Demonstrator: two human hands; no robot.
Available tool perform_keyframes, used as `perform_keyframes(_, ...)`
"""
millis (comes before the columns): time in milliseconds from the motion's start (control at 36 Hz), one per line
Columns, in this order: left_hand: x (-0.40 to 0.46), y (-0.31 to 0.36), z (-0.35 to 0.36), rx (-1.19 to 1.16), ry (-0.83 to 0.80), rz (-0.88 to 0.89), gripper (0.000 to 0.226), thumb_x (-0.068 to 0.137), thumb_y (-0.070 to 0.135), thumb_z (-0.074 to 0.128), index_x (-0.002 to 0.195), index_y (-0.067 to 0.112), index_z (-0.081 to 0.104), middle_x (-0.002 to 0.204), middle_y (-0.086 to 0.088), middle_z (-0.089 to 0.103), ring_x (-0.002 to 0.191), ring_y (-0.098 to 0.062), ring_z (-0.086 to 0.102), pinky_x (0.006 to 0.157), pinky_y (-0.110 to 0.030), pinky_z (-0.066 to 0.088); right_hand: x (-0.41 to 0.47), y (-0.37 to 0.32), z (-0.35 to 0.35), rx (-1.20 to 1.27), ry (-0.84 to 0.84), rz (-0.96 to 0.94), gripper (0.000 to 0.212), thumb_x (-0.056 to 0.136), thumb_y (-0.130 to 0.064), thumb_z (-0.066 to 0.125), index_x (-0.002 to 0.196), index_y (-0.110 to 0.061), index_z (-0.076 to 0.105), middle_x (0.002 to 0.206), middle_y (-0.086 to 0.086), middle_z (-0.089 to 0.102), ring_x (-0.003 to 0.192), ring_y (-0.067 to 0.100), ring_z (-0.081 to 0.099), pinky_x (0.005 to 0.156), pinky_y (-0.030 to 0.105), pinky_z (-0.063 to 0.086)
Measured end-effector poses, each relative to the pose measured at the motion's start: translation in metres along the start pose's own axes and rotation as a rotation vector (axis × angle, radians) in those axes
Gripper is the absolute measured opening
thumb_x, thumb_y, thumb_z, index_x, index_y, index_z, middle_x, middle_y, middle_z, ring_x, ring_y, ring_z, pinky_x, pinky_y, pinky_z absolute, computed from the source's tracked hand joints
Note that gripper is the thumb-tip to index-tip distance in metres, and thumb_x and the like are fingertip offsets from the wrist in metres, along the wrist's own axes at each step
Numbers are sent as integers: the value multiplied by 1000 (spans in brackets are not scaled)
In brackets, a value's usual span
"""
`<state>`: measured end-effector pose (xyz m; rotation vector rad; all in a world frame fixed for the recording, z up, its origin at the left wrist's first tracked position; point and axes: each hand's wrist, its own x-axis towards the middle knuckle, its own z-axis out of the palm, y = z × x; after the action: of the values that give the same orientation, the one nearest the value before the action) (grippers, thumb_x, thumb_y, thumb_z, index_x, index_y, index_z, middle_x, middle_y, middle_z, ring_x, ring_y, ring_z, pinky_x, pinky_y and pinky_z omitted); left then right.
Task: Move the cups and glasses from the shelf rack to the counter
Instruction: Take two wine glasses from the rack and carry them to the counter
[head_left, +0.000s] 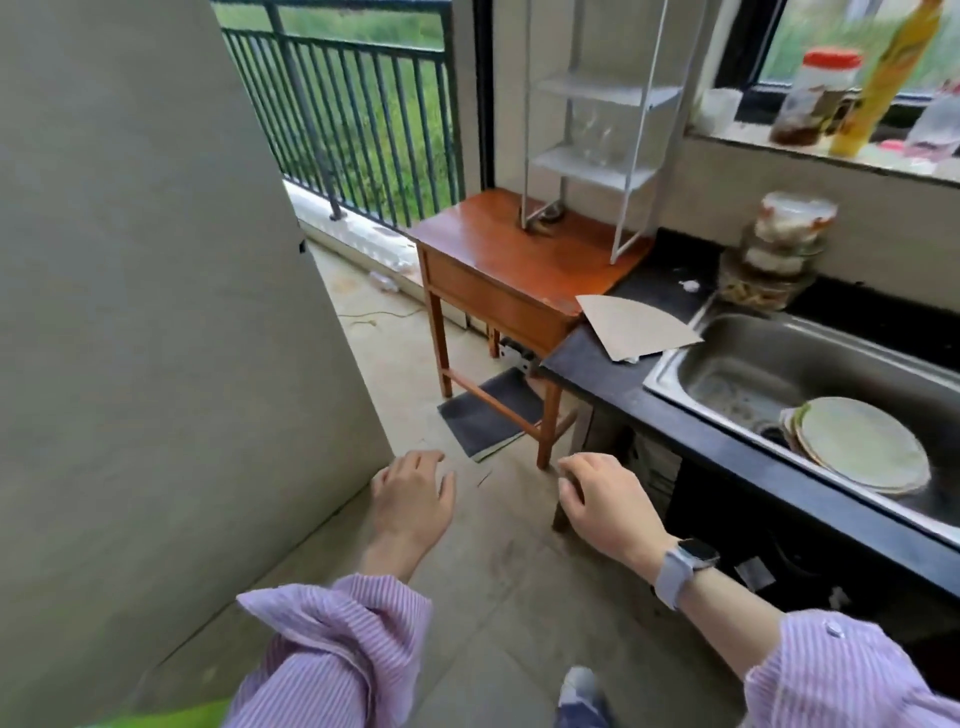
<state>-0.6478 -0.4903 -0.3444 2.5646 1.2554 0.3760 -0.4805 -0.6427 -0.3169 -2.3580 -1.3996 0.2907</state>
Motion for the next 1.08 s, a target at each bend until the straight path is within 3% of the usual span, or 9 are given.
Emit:
perform_keyframes(139, 79, -2, 15, -24, -6, 10, 32, 90, 33, 46, 117, 19, 55, 120, -4, 62, 108, -22, 56, 95, -38, 42, 90, 12, 2, -13, -18, -32, 34, 92, -26, 42, 120, -14, 57, 123, 4, 62, 117, 20, 52, 100, 32, 41)
perform_keyframes(306, 215, 20, 20, -43, 9, 53, 31, 90, 33, 46, 116, 20, 55, 118, -3, 62, 108, -21, 55, 95, -40, 44, 222, 36, -14, 53, 74, -11, 29, 92, -26, 44, 115, -18, 59, 117, 2, 64, 109, 19, 56, 94, 32, 45)
perform_keyframes(472, 350, 49, 10, -7, 4, 143, 31, 91, 30, 45, 118, 19, 54, 121, -2, 60, 110, -22, 54, 92, -37, 43, 350, 59, -44, 104, 117, 18, 31, 92, -23, 43, 118, -14, 57, 120, 6, 62, 112, 24, 54, 98, 38, 43)
perform_keyframes(611, 433, 62, 10, -112, 13, 166, 30, 91, 25, 48, 117, 14, 56, 119, -5, 60, 110, -23, 54, 92, -37, 43, 424, 73, -53, 194, 155, 87, 32, 93, -24, 43, 121, -15, 54, 122, 7, 61, 113, 25, 53, 98, 41, 46)
perform_keyframes(722, 492, 74, 24, -247, -9, 201, 26, 90, 21, 49, 113, 12, 57, 113, -8, 61, 105, -23, 56, 88, -33, 45, 467, 91, -51, 262, 231, 164, 33, 93, -23, 44, 123, -15, 54, 124, 6, 60, 115, 21, 54, 99, 30, 43)
perform_keyframes(806, 537, 84, 41, -329, -32, 259, 27, 90, 18, 51, 115, 10, 57, 112, -9, 62, 99, -14, 54, 84, -21, 39, 497, 105, -50, 314, 304, 227, 34, 92, -20, 44, 125, -14, 52, 128, 7, 58, 119, 20, 52, 98, 23, 36)
perform_keyframes(1083, 686, 138, 90, -469, -117, 488, 32, 87, 15, 55, 118, 6, 55, 114, -14, 60, 92, -18, 57, 84, -15, 36, 610, 141, -69, 339, 617, 383, 43, 91, -8, 45, 134, -6, 41, 132, 13, 52, 124, 23, 47, 105, 29, 38)
